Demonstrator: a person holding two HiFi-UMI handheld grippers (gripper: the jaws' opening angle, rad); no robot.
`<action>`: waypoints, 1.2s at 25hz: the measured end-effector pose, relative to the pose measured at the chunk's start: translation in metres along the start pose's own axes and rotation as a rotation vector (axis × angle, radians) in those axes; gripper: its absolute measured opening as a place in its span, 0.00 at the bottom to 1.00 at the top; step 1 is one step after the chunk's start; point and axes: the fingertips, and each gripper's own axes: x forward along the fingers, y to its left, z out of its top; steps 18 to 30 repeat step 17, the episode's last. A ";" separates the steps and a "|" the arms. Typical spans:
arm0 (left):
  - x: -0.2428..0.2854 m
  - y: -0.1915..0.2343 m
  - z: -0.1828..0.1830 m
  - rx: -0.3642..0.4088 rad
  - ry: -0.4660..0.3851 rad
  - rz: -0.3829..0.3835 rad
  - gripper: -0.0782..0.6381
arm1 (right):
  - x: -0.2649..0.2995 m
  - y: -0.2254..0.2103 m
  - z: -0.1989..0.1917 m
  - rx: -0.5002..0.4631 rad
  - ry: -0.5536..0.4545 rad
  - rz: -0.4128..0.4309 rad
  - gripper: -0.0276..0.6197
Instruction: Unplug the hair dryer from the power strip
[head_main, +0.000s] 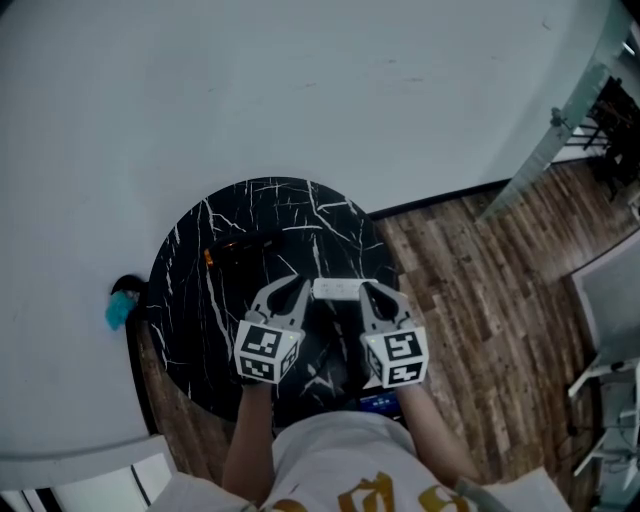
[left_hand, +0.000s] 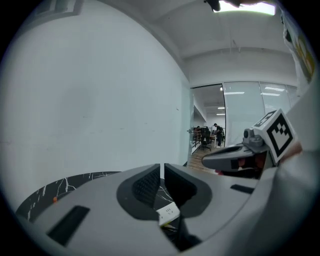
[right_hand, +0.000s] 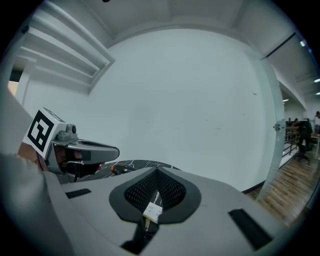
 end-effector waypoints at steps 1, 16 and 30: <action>0.000 -0.001 0.001 -0.002 -0.007 -0.003 0.15 | 0.000 0.001 0.000 0.000 -0.003 0.001 0.04; 0.005 0.013 -0.017 -0.042 0.042 0.066 0.15 | 0.006 -0.004 -0.001 0.013 -0.019 0.012 0.04; 0.006 0.014 -0.018 -0.034 0.048 0.070 0.15 | 0.006 -0.007 -0.002 0.016 -0.022 0.011 0.04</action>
